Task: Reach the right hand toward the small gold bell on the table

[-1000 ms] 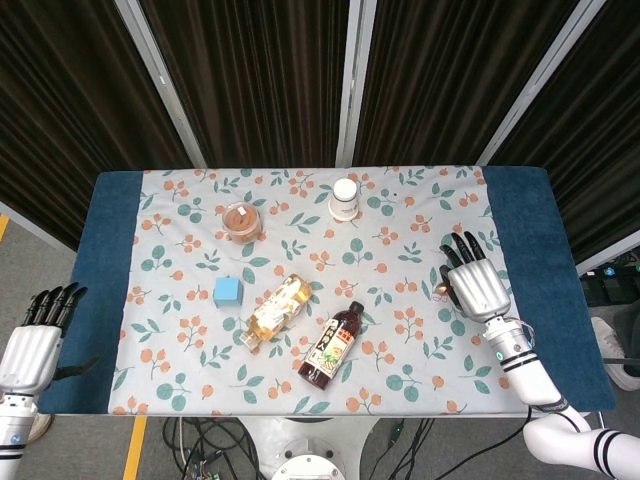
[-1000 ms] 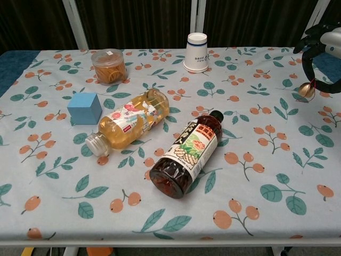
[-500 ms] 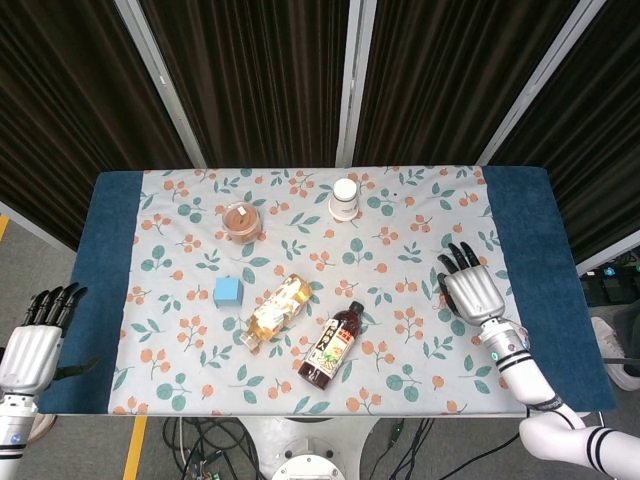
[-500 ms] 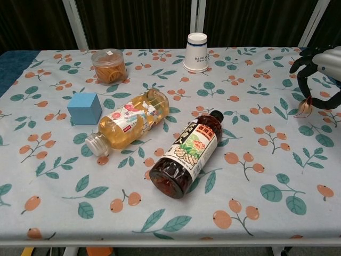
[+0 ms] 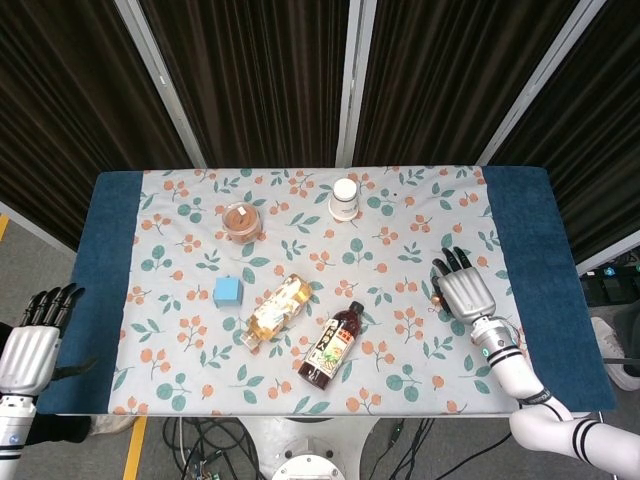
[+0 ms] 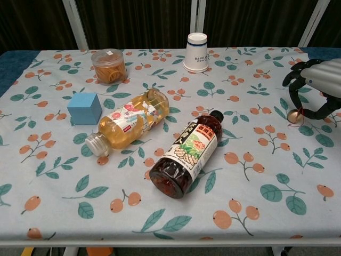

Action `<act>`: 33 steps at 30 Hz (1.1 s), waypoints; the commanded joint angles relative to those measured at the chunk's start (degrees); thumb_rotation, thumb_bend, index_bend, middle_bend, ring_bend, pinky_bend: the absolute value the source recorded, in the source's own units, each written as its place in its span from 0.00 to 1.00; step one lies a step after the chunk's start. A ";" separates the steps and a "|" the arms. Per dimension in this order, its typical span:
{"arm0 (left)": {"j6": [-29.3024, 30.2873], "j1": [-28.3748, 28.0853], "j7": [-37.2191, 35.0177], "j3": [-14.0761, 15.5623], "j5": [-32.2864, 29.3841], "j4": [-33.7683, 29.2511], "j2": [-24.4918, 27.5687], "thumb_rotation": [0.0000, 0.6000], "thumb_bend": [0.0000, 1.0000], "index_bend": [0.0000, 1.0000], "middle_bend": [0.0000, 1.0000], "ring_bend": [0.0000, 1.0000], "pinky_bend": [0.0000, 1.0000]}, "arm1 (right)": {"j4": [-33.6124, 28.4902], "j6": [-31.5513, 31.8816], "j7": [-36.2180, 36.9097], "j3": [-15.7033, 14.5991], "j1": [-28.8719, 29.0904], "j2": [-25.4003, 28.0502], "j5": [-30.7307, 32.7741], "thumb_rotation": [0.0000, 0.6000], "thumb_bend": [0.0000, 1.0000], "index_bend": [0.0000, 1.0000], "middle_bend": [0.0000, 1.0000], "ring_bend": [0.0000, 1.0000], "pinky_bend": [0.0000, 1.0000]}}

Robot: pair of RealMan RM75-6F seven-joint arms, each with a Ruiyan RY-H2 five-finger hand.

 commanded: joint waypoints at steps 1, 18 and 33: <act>0.03 0.01 -0.03 0.00 0.04 0.01 -0.02 1.00 0.00 0.06 0.03 0.00 0.04 | 0.01 -0.07 0.01 -0.01 0.02 0.02 0.03 1.00 0.42 0.77 0.21 0.00 0.00; 0.10 0.08 -0.45 0.05 0.14 0.15 -0.06 1.00 0.00 0.06 0.03 0.00 0.04 | -1.48 -1.40 0.36 -0.01 0.10 1.47 1.47 1.00 0.25 0.33 0.13 0.00 0.00; 0.49 0.21 -0.15 -0.12 0.10 -0.24 0.20 1.00 0.00 0.06 0.03 0.00 0.04 | -8.44 11.04 6.60 -2.30 -7.19 8.34 -5.47 1.00 0.00 0.00 0.00 0.00 0.00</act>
